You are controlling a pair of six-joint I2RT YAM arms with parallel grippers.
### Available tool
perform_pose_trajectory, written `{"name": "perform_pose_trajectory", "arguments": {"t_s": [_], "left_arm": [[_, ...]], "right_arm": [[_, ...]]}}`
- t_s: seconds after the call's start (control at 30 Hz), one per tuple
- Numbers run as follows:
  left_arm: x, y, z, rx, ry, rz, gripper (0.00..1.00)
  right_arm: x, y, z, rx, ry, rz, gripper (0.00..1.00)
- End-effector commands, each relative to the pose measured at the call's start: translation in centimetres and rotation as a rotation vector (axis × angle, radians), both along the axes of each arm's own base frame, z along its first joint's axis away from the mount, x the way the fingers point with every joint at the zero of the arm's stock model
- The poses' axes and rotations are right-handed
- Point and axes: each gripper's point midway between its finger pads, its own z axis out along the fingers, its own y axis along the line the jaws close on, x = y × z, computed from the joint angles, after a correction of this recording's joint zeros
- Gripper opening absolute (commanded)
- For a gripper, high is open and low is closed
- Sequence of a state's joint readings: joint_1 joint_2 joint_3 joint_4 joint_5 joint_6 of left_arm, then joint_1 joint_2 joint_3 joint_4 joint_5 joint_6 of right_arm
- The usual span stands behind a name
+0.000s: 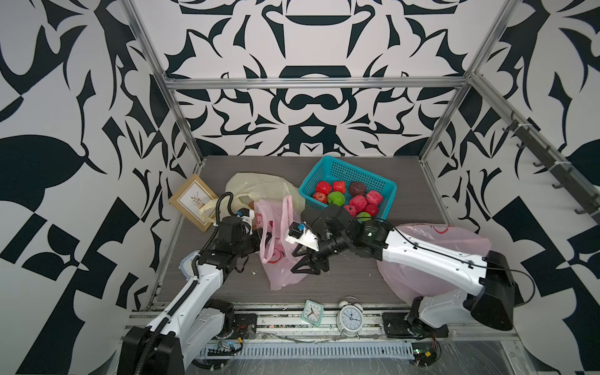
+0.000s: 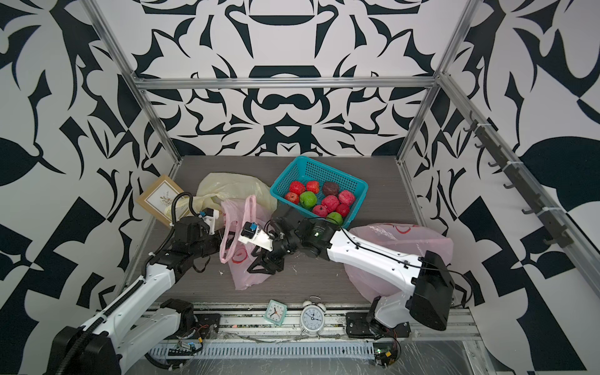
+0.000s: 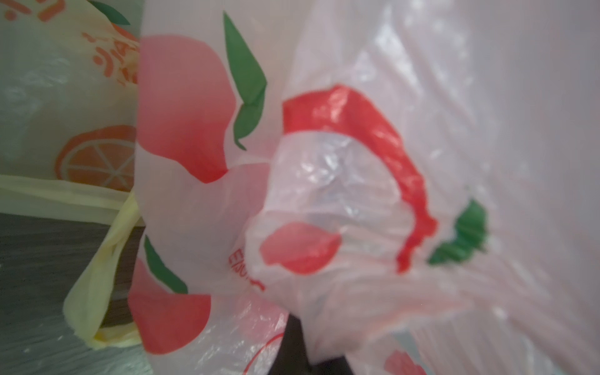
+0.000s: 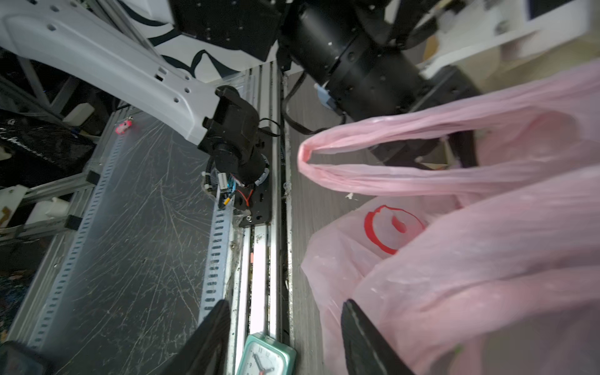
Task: Untie the knot of a plastic bag & take out the apple
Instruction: Untie the plastic bag at the center of the board.
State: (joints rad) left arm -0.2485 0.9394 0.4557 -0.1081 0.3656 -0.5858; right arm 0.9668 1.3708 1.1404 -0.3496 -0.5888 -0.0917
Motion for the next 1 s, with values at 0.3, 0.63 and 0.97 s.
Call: {"name": "perform_pose_trajectory", "arguments": {"t_s": [0.3, 0.63, 0.97], "left_arm": [[-0.5, 0.2, 0.5, 0.004, -0.038, -0.025, 0.0], [-0.2, 0.0, 1.2, -0.002, -0.044, -0.035, 0.0], [0.1, -0.2, 1.1, -0.01, -0.041, -0.044, 0.0]], "right_arm": [[15.0, -6.2, -1.2, -0.113, 0.031, -0.689, 0.61], [12.8, -2.8, -5.6, -0.177, 0.287, -0.529, 0.69], [12.8, -2.3, -4.8, -0.12, 0.305, -0.53, 0.71]]}}
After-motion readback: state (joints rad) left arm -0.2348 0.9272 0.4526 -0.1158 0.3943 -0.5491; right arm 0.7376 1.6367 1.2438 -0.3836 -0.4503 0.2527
